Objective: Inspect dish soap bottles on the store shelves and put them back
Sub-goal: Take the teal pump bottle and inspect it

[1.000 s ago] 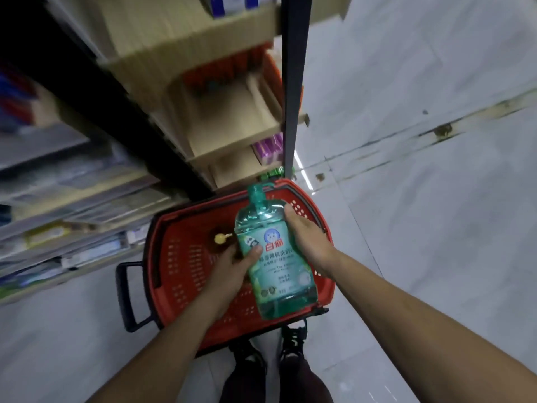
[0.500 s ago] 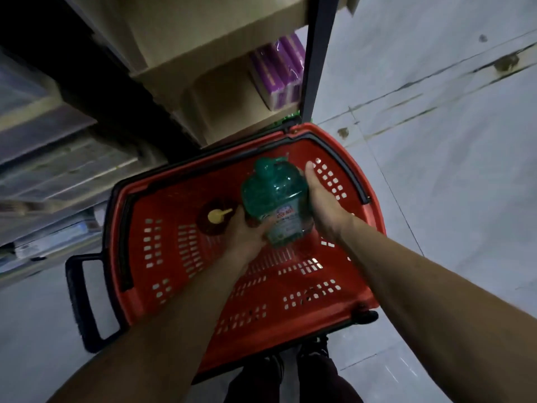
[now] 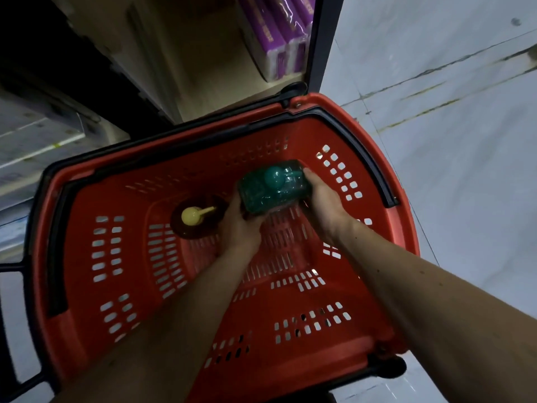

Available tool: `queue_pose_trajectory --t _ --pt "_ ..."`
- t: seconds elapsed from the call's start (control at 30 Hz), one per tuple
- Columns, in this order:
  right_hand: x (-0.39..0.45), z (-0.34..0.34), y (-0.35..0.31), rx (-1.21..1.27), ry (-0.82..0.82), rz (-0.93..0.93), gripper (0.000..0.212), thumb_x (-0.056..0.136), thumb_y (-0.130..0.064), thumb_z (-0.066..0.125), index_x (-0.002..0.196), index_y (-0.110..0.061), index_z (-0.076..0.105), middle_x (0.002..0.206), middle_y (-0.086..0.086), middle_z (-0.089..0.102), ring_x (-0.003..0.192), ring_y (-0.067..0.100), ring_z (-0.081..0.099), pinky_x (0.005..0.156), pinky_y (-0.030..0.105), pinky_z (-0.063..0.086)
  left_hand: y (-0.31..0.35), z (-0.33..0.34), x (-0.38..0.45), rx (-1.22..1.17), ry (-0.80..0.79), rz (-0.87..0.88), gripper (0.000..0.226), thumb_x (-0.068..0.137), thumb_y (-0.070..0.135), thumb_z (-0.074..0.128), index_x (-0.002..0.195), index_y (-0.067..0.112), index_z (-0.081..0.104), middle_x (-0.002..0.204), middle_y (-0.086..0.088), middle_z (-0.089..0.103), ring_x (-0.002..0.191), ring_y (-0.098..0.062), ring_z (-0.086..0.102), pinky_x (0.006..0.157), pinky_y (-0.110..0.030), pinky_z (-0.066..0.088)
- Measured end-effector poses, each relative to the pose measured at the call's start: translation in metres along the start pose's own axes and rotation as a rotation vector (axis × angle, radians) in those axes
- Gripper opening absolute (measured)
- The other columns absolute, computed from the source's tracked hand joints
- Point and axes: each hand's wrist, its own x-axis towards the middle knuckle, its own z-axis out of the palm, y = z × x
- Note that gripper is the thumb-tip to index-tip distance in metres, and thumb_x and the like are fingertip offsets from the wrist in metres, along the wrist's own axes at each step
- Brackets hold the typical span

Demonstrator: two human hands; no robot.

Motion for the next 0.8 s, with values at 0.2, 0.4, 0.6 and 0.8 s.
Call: queue_pose_trajectory --t 0.2,0.4,0.6,0.8 --pt "0.014 0.014 0.007 -0.009 0.048 -0.004 0.056 0.087 -0.070 0.047 0.108 -0.032 0.082 0.119 -0.011 0.079 0.128 0.012 0.061 0.127 0.045 0.033 -0.012 0.007 0.018 -0.031 0.025 0.000 0.079 0.095 0.022 0.083 0.162 0.033 0.044 0.153 0.005 0.063 0.143 -0.019 0.056 0.121 -0.048 0.046" --pt "0.017 0.015 0.011 -0.085 0.032 -0.019 0.042 0.091 -0.067 0.038 0.108 -0.046 0.071 0.117 -0.021 0.068 0.131 0.012 0.055 0.127 0.048 0.033 -0.022 0.013 0.023 0.073 0.034 -0.025 0.070 0.099 0.025 0.079 0.161 0.032 0.046 0.153 0.002 0.062 0.143 -0.024 0.056 0.120 -0.049 0.044" --pt "0.025 0.022 0.003 -0.125 0.021 -0.004 0.055 0.111 -0.053 0.035 0.145 -0.021 0.064 0.144 0.004 0.067 0.138 0.022 0.056 0.126 0.047 0.033 -0.017 0.014 0.025 0.204 0.048 -0.044 0.054 0.103 0.025 0.074 0.151 0.012 0.053 0.150 -0.011 0.063 0.141 -0.031 0.057 0.109 -0.030 0.039" --pt "0.034 0.023 -0.002 -0.037 0.036 0.041 0.064 0.106 -0.060 0.045 0.145 -0.014 0.064 0.142 0.007 0.068 0.138 0.028 0.058 0.126 0.048 0.035 -0.011 0.006 0.026 0.235 0.043 -0.069 0.042 0.100 0.029 0.077 0.133 0.003 0.069 0.132 -0.018 0.074 0.124 -0.037 0.068 0.098 -0.034 0.052"
